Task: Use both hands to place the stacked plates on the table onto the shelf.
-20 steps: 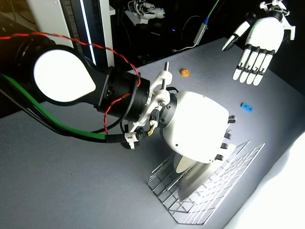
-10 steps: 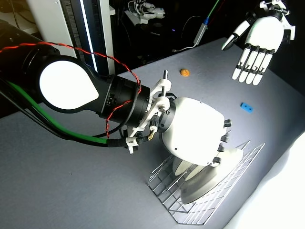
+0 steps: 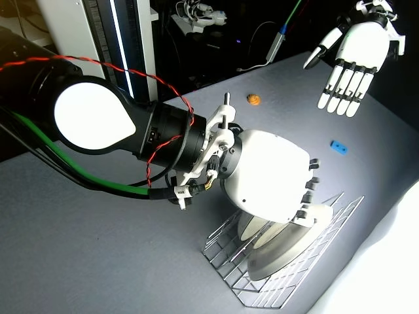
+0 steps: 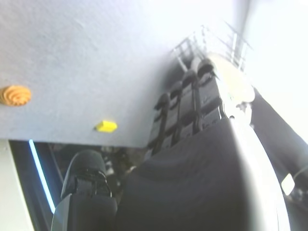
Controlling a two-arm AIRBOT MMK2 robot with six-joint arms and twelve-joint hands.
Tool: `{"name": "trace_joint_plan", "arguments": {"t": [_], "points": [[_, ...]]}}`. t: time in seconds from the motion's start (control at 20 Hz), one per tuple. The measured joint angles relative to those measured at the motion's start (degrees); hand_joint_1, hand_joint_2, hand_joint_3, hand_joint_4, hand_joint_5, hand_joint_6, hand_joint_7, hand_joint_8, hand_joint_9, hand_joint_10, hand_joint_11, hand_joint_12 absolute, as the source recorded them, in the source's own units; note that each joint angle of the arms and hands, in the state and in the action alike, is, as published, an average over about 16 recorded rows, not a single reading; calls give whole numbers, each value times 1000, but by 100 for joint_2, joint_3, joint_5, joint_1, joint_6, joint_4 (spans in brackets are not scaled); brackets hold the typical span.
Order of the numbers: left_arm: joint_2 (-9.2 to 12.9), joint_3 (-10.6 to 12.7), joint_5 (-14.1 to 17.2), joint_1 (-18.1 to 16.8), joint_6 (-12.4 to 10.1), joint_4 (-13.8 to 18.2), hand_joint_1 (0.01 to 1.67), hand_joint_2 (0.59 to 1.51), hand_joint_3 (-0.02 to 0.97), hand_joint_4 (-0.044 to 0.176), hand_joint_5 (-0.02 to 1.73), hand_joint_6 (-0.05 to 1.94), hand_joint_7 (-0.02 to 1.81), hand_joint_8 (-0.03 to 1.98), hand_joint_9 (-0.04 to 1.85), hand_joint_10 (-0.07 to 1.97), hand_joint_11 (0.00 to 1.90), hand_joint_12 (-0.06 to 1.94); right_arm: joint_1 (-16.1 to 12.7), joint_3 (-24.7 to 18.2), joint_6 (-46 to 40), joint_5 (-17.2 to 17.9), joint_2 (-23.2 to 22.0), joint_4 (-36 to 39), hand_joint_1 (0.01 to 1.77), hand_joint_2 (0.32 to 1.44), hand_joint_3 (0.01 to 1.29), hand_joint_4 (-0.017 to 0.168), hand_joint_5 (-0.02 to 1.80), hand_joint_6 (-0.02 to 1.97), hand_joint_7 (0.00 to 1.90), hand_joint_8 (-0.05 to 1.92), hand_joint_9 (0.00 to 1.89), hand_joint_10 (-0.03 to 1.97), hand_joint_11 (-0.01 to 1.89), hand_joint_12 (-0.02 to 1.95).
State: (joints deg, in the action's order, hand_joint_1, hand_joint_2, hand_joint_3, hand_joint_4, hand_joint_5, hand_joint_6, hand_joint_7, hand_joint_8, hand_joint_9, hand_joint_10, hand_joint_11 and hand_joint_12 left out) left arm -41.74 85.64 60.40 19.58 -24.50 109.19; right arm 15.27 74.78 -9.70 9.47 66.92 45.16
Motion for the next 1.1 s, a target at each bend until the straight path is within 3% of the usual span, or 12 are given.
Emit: {"name": "trace_joint_plan", "arguments": {"t": [0.3, 0.75, 0.95, 1.1], "points": [[5, -324, 110, -172, 261, -26, 17, 1210, 21, 1, 24, -6, 32, 17, 26, 14, 23, -6, -282, -388, 255, 71, -376, 3, 1064, 1028, 12, -3, 744, 90, 848, 1, 860, 20, 373, 1287], [23, -1070, 382, -396, 683, -92, 17, 1209, 20, 2, 43, -6, 50, 18, 38, 14, 23, 18, -524, -1424, 1248, 53, -1230, -177, 1036, 1022, 12, -2, 741, 76, 831, 2, 842, 18, 347, 1287], [34, -1315, 473, -419, 768, -105, 17, 1220, 20, 2, 159, 25, 178, 67, 155, 66, 36, 302, -436, -1809, 2133, 130, -1547, -676, 967, 1032, 12, -2, 754, 73, 857, 25, 864, 85, 401, 1293], [39, -1426, 498, -413, 802, -85, 28, 1234, 20, 2, 257, 246, 289, 334, 272, 369, 129, 651, -316, -2013, 2744, 231, -1700, -1059, 872, 1043, 12, -2, 776, 208, 896, 214, 899, 374, 531, 1388]]}}
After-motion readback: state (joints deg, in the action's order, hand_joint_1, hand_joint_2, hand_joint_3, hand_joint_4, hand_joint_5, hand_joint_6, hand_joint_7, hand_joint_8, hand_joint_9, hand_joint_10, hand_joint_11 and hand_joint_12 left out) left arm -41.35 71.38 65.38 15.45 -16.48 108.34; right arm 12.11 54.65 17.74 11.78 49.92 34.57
